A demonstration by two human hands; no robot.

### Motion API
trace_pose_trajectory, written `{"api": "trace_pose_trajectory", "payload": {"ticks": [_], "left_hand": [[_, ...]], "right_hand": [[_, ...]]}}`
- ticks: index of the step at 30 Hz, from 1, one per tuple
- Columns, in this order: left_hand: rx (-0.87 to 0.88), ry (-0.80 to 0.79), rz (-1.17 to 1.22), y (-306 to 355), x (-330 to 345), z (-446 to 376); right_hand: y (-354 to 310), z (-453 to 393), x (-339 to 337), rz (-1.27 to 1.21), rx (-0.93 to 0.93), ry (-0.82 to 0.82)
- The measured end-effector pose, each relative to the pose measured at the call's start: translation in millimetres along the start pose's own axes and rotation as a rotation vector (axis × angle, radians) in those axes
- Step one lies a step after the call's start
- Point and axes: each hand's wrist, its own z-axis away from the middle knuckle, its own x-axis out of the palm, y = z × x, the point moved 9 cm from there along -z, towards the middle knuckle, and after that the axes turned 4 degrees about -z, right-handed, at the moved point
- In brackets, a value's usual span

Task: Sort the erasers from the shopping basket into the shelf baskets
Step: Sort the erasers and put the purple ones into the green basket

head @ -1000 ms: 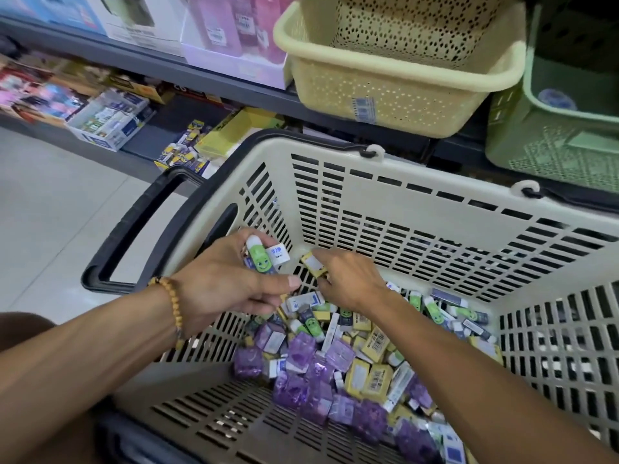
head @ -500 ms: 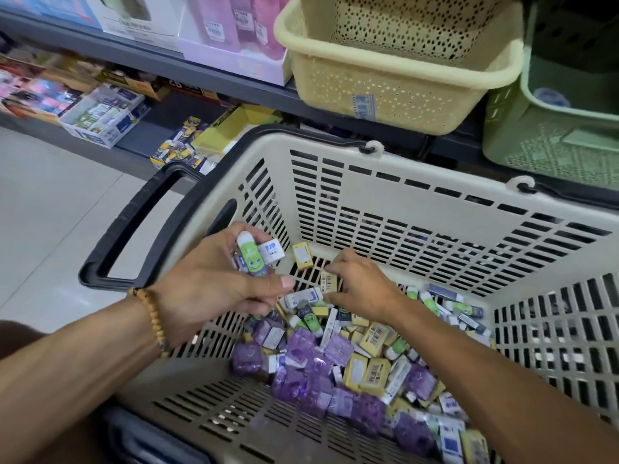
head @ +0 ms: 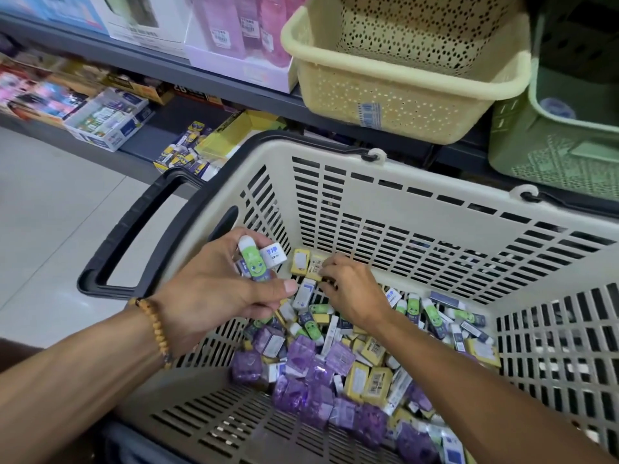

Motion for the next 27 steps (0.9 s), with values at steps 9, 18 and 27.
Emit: {"api": "trace_pose_trajectory", "payload": {"ticks": [9, 18, 27], "left_hand": [[0.015, 0.015, 0.017, 3, 0, 1], [0.021, 0.013, -0.012, 5, 0, 1], [0.006, 0.023, -0.002, 4, 1, -3]], "right_hand": [[5, 5, 14, -0.18, 0.361, -0.115], [14, 10, 30, -0.63, 0.625, -0.175], [50, 14, 8, -0.623, 0.726, 0.106]]}}
